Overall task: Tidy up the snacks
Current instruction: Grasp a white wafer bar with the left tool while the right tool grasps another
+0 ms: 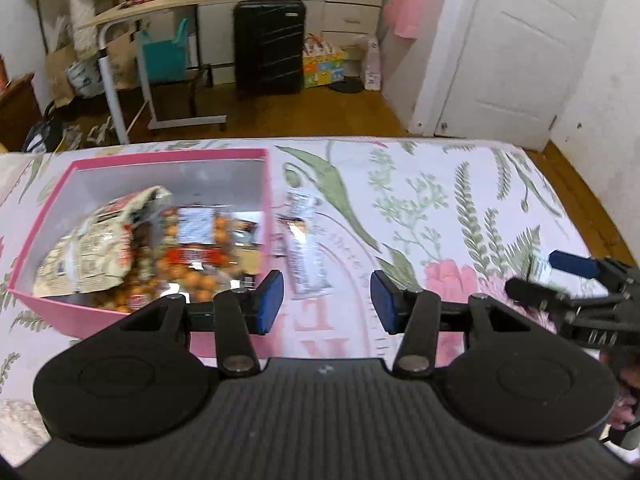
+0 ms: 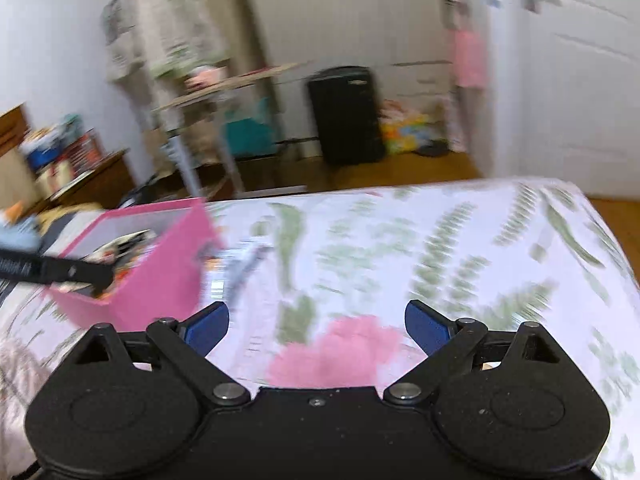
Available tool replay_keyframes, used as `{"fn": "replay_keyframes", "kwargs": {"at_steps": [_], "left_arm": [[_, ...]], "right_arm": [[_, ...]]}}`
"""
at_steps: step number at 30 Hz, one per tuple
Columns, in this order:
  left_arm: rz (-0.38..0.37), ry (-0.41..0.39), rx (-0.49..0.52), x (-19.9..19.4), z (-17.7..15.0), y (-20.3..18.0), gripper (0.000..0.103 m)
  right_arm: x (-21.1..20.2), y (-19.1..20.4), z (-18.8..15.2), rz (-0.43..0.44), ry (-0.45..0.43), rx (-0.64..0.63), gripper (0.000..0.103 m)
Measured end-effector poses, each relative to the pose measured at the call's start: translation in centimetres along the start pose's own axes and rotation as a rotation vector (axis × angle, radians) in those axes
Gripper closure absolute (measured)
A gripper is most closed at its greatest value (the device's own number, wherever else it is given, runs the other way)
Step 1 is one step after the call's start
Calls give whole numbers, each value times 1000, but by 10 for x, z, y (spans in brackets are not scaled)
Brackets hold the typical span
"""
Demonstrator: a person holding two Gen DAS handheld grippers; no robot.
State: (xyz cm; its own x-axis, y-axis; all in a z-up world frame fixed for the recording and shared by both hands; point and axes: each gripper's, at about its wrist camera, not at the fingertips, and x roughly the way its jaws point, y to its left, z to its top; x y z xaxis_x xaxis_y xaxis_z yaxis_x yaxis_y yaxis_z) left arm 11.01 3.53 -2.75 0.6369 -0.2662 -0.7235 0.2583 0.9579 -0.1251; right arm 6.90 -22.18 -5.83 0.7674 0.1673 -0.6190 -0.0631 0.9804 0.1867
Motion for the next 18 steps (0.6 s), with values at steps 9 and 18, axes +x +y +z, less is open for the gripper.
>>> {"fn": "replay_keyframes", "kwargs": {"at_steps": [9,18], "left_arm": [[180,-13,-21,67,-16,-57,55],[453,-60,-51,126,-28,-63,54]], "right_arm": [[8,-59,-23,-142,7,133,7],[28,-103,-46,-168,9,300,10]]}}
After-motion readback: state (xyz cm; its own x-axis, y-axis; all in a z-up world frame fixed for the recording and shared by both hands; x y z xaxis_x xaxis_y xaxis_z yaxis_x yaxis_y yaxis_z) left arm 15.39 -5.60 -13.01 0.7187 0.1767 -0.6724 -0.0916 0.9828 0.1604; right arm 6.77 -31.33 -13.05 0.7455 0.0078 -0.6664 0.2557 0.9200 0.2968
